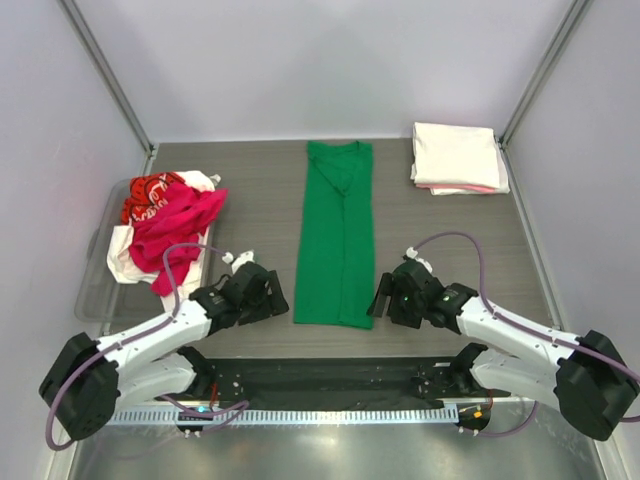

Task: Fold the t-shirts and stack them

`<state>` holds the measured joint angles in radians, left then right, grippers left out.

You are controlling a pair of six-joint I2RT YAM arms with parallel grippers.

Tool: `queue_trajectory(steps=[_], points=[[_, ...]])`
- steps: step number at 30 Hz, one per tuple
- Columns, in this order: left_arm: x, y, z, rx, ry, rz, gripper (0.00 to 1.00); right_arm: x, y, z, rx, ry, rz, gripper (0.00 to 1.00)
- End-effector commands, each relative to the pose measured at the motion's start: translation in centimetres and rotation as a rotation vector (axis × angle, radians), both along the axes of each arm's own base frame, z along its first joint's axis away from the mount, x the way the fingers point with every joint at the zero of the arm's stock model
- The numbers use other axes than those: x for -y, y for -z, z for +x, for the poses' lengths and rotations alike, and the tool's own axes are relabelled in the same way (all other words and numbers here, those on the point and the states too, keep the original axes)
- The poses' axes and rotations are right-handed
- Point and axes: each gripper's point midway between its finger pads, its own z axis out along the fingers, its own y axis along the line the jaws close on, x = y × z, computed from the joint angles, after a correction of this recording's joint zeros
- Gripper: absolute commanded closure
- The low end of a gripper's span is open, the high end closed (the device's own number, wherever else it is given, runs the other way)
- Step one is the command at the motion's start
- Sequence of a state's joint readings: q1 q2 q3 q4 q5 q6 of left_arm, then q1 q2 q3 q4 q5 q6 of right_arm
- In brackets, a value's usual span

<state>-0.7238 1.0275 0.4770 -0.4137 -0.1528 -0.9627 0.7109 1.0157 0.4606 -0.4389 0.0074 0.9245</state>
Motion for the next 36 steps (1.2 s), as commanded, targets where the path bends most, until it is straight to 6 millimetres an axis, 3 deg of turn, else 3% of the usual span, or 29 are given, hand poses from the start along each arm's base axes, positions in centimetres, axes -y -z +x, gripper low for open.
queue_trajectory(steps=[1,7,11,14,15,20,23,31,36], points=[[2.0,0.4,0.8,0.024,-0.027,-0.077,0.20,-1.7,-1.5,1.5,0.073,0.038,0.102,0.27],[2.9,2.0,0.0,-0.018,-0.022,-0.064,0.24,-3.2,0.2,0.5,0.010,0.015,0.152,0.39],[3.0,2.4,-0.5,-0.034,-0.026,-0.065,0.25,-3.5,1.5,-0.5,-0.023,0.013,0.128,0.47],[3.0,2.6,-0.9,-0.038,-0.033,-0.071,0.28,-3.5,2.1,-1.1,-0.033,0.017,0.135,0.57],[3.2,2.6,-0.9,-0.036,-0.030,-0.077,0.30,-3.4,2.3,-1.2,-0.039,0.022,0.130,0.64],[3.6,3.0,-1.6,-0.046,-0.028,-0.101,0.33,-3.2,2.6,-1.5,-0.045,0.021,0.125,0.73],[3.6,3.3,-2.2,-0.056,-0.032,-0.112,0.39,-3.1,2.7,-1.4,-0.043,0.023,0.122,0.77],[3.9,3.7,-3.1,-0.066,-0.035,-0.140,0.67,-2.7,3.0,-1.8,-0.048,0.028,0.118,0.87],[4.9,3.1,-2.8,-0.056,-0.017,-0.175,0.82,-2.6,2.8,-2.1,-0.048,0.008,0.117,0.90]])
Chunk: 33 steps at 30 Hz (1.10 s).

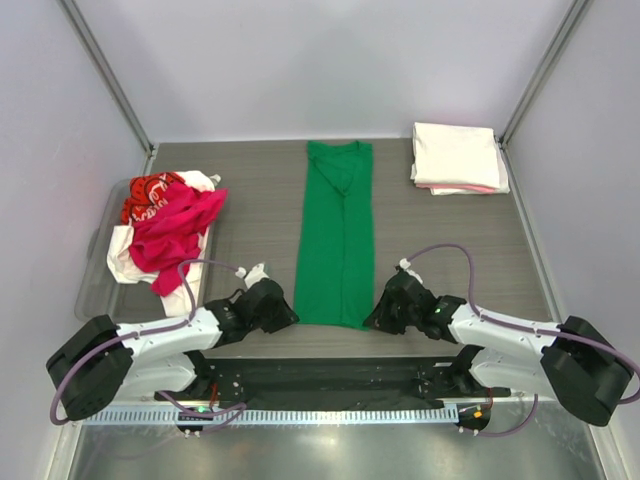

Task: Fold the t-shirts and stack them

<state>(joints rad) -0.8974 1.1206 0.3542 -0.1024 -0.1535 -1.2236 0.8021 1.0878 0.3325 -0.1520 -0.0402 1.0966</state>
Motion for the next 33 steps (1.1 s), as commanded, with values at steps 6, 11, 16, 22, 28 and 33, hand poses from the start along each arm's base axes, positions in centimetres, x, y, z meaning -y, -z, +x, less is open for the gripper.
queue_trajectory(steps=[6,11,16,22,28,33], points=[[-0.4,1.2,-1.0,-0.031,0.022,0.036,1.00,1.0,0.4,-1.1,-0.010,-0.023,-0.033,0.99],[0.6,0.2,-2.3,-0.057,0.046,-0.020,1.00,1.3,0.1,-2.0,-0.039,-0.036,-0.026,0.99],[1.6,-2.9,-4.1,-0.057,0.069,-0.061,1.00,1.6,-1.9,-3.0,-0.063,-0.032,-0.016,0.99],[0.7,-7.3,-2.9,0.037,0.071,0.019,1.00,2.0,-8.3,-0.2,0.096,0.019,-0.031,0.99],[0.2,-12.8,0.8,0.169,0.070,0.191,0.99,2.0,-12.5,4.6,0.221,0.026,-0.181,0.99],[0.3,-15.0,5.4,0.185,0.044,0.212,0.99,2.6,-13.9,9.1,0.250,0.040,-0.275,0.99]])
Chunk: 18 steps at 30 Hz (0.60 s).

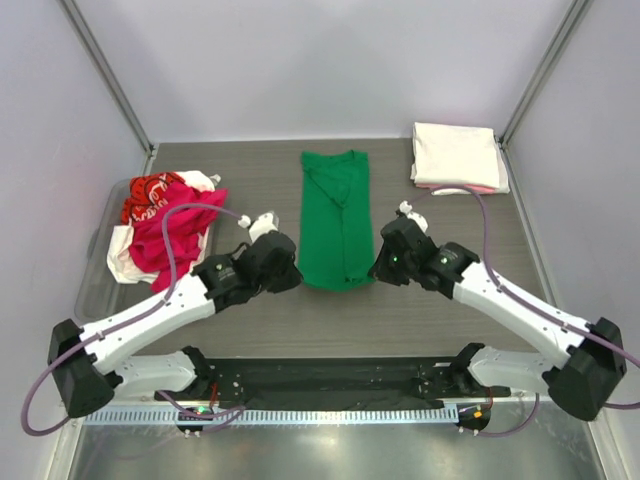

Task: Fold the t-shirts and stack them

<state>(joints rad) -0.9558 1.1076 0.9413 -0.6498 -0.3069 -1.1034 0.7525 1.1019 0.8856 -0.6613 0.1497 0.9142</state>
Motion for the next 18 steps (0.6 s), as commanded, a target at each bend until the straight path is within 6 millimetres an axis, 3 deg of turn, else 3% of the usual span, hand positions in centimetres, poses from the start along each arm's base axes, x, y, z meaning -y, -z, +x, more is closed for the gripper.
queue_trajectory(steps=[1,2,3,7,18], points=[[-1.8,-0.3,3.0,0.020,-0.013,0.107,0.99,1.7,-1.2,3.7,0.050,0.004,-0.118,0.99],[-2.1,-1.1,4.5,0.029,-0.021,0.097,0.99,2.2,-1.3,4.7,0.048,0.021,-0.122,0.99],[-2.5,-0.4,5.0,0.010,-0.023,0.114,0.99,1.8,-1.3,5.0,0.048,0.001,-0.127,0.99],[-2.1,-0.5,8.8,-0.008,-0.010,0.144,0.99,2.3,-2.0,8.7,0.057,0.001,-0.136,0.99],[-2.1,2.1,16.4,-0.076,-0.007,0.175,1.00,2.2,1.3,15.1,-0.018,-0.026,-0.166,0.99]])
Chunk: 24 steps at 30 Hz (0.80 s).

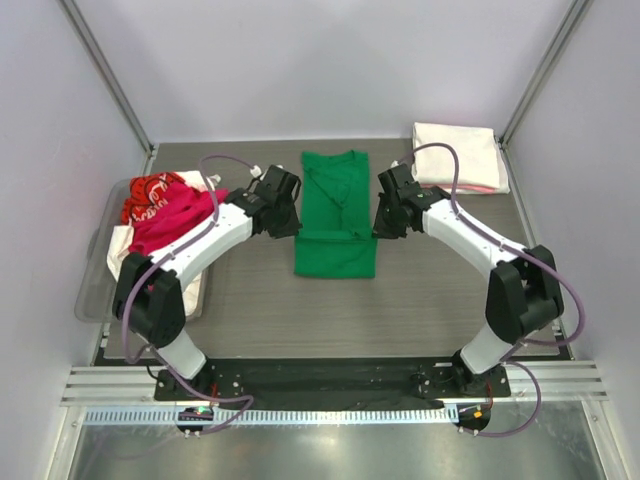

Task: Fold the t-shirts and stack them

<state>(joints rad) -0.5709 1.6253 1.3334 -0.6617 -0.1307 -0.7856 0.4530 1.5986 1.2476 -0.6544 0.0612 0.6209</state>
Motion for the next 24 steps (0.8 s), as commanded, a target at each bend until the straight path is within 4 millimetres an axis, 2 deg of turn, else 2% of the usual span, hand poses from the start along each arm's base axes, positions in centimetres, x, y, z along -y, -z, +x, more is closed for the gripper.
queue_trajectory(steps=[1,2,8,9,13,15,22,23,24], points=[[0.0,-0.1,2.5,0.011,0.027,-0.006,1.00,-0.2,-1.1,2.7,0.050,-0.045,0.007,0.99],[0.0,-0.1,3.1,0.013,0.024,-0.009,1.00,-0.3,-0.2,3.0,0.031,-0.047,0.001,0.99],[0.8,2.3,5.8,-0.034,0.030,-0.011,1.00,0.3,0.7,5.9,0.033,-0.046,-0.008,0.99],[0.9,2.6,6.0,-0.040,0.031,-0.009,1.00,-0.2,1.4,5.9,0.006,-0.063,0.014,0.99],[1.2,4.0,7.4,-0.060,0.030,-0.003,1.00,-0.1,2.5,7.1,-0.011,-0.066,0.025,0.99],[1.0,4.7,7.9,-0.070,0.019,0.004,1.00,-0.2,2.5,7.7,0.001,-0.068,0.030,0.99],[0.5,5.2,9.4,-0.074,-0.006,0.013,0.99,-1.0,4.0,8.9,-0.020,-0.095,0.049,0.99],[0.3,5.2,9.5,-0.081,-0.010,0.015,0.99,-1.1,3.9,9.2,-0.014,-0.096,0.050,0.99],[0.3,5.5,9.6,-0.090,-0.007,0.016,0.94,-1.1,3.8,9.4,-0.010,-0.093,0.050,0.98]])
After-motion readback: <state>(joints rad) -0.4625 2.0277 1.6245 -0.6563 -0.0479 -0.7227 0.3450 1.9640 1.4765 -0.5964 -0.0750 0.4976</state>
